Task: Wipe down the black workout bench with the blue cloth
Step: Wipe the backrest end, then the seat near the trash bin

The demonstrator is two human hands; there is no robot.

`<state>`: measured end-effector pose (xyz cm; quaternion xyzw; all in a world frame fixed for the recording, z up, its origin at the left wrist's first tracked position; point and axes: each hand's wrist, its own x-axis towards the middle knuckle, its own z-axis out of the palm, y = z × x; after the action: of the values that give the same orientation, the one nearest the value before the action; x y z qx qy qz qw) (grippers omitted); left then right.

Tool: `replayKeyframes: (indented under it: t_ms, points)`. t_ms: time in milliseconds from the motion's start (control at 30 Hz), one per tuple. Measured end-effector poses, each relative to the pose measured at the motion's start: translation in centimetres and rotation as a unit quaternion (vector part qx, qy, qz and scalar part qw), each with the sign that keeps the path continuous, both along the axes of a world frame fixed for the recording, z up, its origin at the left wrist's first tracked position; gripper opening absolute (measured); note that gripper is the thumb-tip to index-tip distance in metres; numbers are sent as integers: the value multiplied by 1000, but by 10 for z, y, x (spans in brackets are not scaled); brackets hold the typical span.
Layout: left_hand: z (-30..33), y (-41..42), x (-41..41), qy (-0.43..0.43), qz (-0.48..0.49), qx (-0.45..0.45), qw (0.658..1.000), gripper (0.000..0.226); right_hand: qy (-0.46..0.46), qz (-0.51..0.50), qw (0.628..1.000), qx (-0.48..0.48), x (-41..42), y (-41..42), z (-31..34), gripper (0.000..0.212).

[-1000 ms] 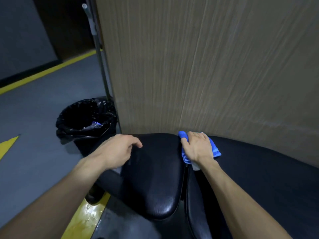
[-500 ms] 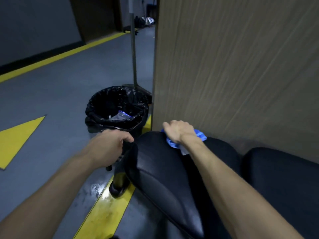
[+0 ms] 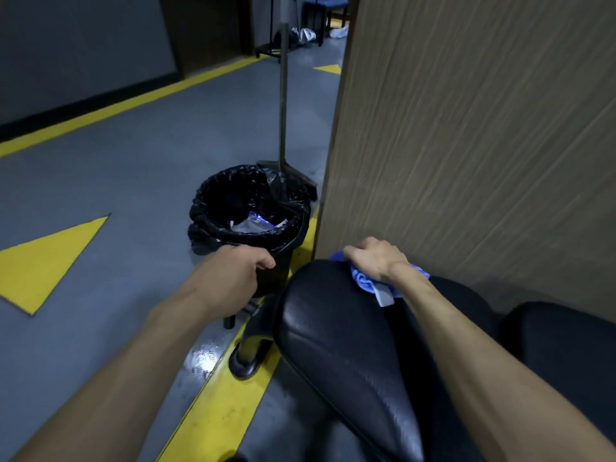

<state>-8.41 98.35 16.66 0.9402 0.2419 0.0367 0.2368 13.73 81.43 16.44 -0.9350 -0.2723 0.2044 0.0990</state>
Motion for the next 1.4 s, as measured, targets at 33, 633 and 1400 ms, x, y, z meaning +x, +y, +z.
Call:
replayKeyframes:
  t_ms: [33, 633, 1400]
  points:
    - [2, 1, -2, 0, 7, -1, 1000, 51, -18, 18, 999, 36, -11, 9, -3, 43]
    - [13, -7, -4, -26, 12, -11, 1000, 49, -172, 344, 920, 72, -100, -28, -22, 66]
    - [43, -85, 2, -38, -39, -8, 998, 45, -218, 206, 950, 83, -144, -99, -22, 77]
